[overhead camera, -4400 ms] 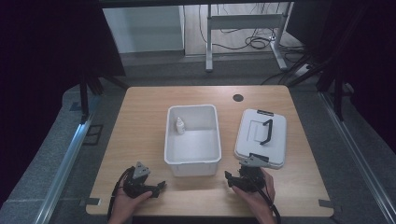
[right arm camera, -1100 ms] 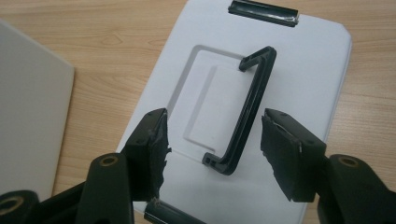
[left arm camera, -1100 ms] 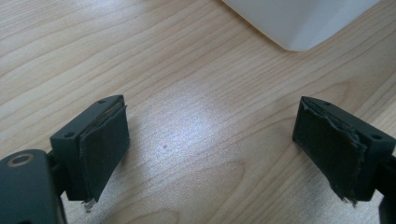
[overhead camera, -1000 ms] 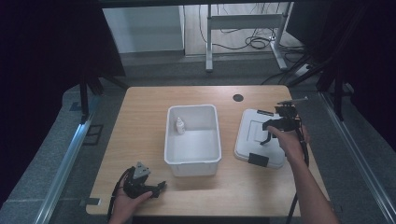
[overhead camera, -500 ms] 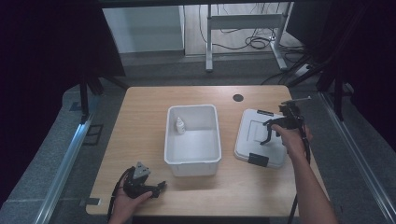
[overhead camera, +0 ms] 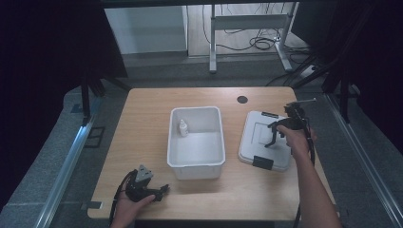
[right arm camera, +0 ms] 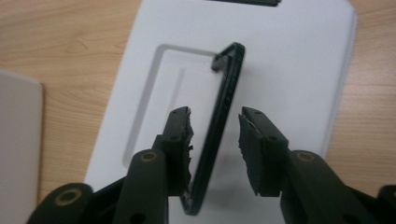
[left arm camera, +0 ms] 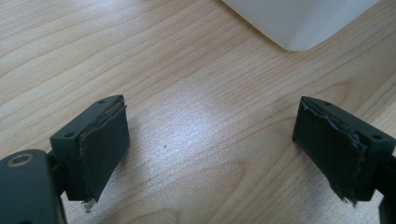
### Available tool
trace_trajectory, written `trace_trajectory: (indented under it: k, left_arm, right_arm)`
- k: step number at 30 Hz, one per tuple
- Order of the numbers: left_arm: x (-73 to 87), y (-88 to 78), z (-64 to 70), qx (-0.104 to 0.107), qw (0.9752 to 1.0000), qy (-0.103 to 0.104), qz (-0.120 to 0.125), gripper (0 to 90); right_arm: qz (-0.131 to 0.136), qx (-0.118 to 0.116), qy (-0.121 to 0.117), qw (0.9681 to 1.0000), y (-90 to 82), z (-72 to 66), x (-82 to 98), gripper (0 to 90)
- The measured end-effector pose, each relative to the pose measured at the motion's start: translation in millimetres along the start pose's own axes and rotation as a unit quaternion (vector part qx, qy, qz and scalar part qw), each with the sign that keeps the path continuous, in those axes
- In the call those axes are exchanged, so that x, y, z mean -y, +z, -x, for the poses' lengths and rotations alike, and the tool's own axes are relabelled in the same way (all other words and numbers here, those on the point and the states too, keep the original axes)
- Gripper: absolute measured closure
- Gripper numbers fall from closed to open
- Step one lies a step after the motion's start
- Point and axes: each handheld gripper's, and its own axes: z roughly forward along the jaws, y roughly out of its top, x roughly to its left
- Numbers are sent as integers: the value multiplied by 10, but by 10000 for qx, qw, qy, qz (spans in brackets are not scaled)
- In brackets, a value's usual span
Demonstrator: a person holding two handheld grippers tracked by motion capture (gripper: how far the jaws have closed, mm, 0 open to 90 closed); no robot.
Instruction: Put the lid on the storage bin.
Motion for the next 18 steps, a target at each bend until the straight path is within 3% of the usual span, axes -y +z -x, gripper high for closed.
trace_trajectory:
  k: [2, 13, 18]
  left_arm:
    - [0, 0, 0, 0, 10000, 0, 0, 106]
    - [0, 0, 0, 0, 10000, 0, 0, 106]
    - [0, 0, 0, 0, 10000, 1, -1, 106]
  right_arm:
    - [71, 16, 17, 10000, 19, -20, -17, 697]
    - [-122, 162, 45, 9998, 155, -29, -32, 775]
    - [-153, 91, 187, 9997, 204, -2, -33, 795]
